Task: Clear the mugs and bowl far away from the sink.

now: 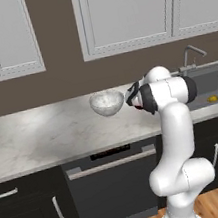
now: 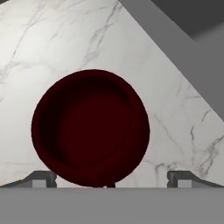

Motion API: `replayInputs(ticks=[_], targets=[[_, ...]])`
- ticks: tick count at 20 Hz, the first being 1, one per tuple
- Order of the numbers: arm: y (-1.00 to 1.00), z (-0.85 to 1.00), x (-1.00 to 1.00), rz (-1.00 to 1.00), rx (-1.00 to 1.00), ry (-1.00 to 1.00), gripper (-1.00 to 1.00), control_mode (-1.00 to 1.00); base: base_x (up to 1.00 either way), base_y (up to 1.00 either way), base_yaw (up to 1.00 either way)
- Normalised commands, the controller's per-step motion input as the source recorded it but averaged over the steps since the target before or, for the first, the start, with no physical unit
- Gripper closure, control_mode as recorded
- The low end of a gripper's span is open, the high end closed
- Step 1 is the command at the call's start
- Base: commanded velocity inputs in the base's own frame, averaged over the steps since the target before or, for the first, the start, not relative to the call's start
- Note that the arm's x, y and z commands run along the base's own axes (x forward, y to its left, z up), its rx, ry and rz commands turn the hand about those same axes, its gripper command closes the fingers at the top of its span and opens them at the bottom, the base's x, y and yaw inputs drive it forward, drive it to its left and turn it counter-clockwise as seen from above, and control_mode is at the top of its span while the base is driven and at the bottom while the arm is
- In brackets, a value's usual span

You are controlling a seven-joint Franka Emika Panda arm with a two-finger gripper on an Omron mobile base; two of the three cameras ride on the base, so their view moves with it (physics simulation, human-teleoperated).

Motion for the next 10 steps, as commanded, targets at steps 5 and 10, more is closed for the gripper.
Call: replayInputs(ticks=[5, 10], targets=[[0.0, -0.12, 0.07, 0.0, 0.0, -0.03, 1.0, -1.0, 0.0, 0.0, 0.0], [0.0, -0.01, 0.02, 0.0, 0.0, 0.01, 1.0, -1.0, 0.0, 0.0, 0.0]])
